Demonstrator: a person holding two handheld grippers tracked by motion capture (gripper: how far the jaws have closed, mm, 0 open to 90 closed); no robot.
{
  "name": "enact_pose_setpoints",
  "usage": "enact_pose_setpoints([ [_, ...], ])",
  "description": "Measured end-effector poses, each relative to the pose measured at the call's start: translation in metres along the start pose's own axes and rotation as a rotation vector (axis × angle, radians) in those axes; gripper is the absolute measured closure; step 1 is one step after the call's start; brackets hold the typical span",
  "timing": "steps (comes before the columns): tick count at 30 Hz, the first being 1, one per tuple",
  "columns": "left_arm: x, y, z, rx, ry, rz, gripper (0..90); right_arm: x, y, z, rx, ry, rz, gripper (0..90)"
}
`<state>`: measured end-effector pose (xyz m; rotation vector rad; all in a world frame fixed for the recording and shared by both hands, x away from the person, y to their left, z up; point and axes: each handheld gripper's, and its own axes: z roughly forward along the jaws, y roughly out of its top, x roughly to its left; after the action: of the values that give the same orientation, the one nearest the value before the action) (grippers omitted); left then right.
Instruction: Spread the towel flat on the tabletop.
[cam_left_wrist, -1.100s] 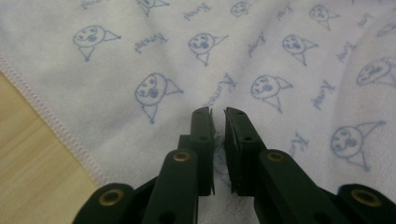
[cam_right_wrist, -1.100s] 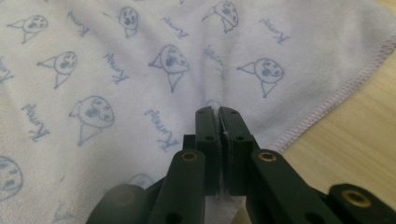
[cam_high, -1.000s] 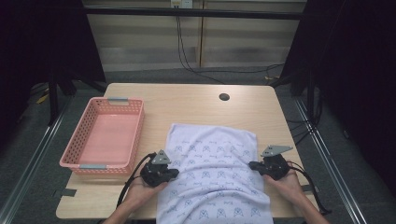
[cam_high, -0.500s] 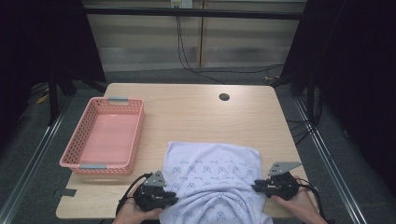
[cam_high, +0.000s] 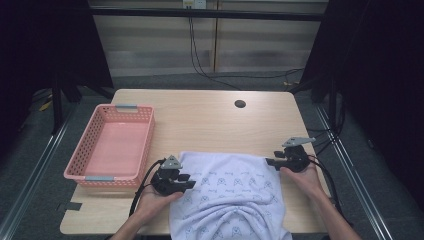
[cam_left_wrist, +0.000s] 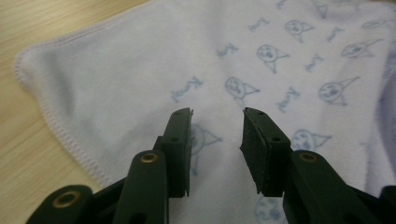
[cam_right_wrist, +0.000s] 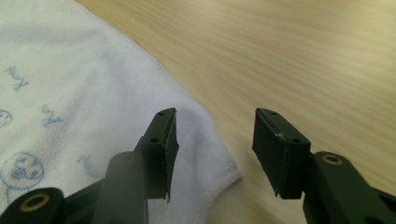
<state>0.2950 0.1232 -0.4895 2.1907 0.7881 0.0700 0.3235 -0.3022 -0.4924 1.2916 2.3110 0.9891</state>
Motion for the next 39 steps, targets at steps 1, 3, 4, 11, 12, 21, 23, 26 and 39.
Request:
enact_pose_setpoints([
  [1, 0.002, -0.001, -0.001, 0.001, 0.002, -0.013, 61.2, 0.000, -0.001, 0.003, 0.011, 0.011, 0.003, 51.2],
  [3, 0.003, -0.001, -0.003, -0.014, 0.002, -0.032, 59.2, 0.003, -0.004, 0.007, 0.041, 0.002, -0.015, 54.6],
  [4, 0.003, 0.000, -0.004, -0.018, 0.008, -0.025, 59.0, 0.004, -0.005, 0.006, 0.036, 0.003, -0.019, 59.3],
  [11, 0.006, 0.011, 0.000, -0.013, 0.020, -0.015, 49.4, 0.006, -0.014, -0.004, 0.029, 0.038, 0.006, 84.3],
  [12, 0.008, 0.014, 0.002, -0.023, 0.026, -0.017, 48.8, 0.004, -0.015, -0.006, 0.025, 0.038, 0.007, 84.7],
  [21, 0.035, 0.031, 0.025, -0.043, 0.088, -0.036, 54.7, -0.005, -0.015, -0.011, -0.006, 0.054, 0.032, 86.0],
  [23, 0.039, 0.030, 0.027, -0.044, 0.100, -0.056, 53.1, -0.006, -0.015, -0.014, -0.026, 0.065, 0.037, 86.0],
  [26, 0.037, 0.030, 0.026, -0.042, 0.099, -0.051, 50.9, -0.006, -0.016, -0.022, -0.067, 0.095, 0.079, 86.0],
  [39, 0.053, 0.024, 0.032, -0.068, 0.200, -0.094, 49.5, -0.009, -0.020, -0.025, -0.069, 0.101, 0.076, 86.0],
])
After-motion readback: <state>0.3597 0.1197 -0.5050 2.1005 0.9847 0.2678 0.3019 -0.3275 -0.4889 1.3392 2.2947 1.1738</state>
